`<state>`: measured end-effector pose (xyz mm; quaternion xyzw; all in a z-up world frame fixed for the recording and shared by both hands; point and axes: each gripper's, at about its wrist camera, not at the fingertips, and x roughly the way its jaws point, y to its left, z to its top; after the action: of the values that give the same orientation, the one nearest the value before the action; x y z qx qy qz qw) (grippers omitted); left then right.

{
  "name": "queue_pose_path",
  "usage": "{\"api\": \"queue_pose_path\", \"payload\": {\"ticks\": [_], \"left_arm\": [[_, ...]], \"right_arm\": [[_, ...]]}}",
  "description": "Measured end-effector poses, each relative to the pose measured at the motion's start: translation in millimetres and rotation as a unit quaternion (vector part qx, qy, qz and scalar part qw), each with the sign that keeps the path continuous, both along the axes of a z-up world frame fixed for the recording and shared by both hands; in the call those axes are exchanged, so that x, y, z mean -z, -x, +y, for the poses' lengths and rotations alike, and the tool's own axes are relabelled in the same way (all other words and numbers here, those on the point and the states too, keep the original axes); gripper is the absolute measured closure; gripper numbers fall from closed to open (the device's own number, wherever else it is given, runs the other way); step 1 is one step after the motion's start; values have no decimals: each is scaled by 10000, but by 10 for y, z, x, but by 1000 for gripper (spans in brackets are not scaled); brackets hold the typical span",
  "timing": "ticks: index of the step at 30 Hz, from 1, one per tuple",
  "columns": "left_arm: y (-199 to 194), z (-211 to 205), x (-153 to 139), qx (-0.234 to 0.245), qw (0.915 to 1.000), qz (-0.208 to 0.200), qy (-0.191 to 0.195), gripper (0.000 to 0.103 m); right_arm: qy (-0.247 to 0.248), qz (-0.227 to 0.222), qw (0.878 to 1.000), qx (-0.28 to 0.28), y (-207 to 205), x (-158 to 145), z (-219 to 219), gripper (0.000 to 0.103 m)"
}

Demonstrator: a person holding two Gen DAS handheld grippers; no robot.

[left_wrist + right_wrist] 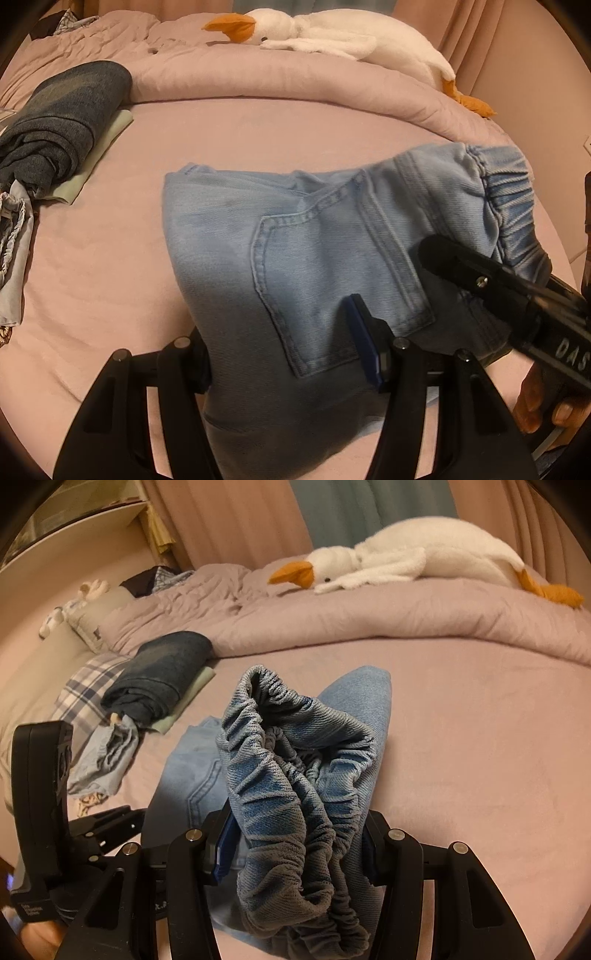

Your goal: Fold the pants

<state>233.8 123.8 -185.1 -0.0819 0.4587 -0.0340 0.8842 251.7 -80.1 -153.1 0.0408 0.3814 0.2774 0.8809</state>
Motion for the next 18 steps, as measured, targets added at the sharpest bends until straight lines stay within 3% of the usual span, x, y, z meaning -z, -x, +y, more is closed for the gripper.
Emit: {"api": "queue_pose_path", "payload": {"ticks": [7,12,18], "left_arm": [[-57,105,142,-116,9997,195,-47,40],[-47,165,212,-152,9997,203,-36,33],[1,177,197,-202,9994,186,-218,29]], "right_arm": [[-289,601,9976,184,-204,218,-184,48],[-612,1238,9899,305,-378,496,-328,40],[-661,1235,9897,303,-339,494,-347,39]]}}
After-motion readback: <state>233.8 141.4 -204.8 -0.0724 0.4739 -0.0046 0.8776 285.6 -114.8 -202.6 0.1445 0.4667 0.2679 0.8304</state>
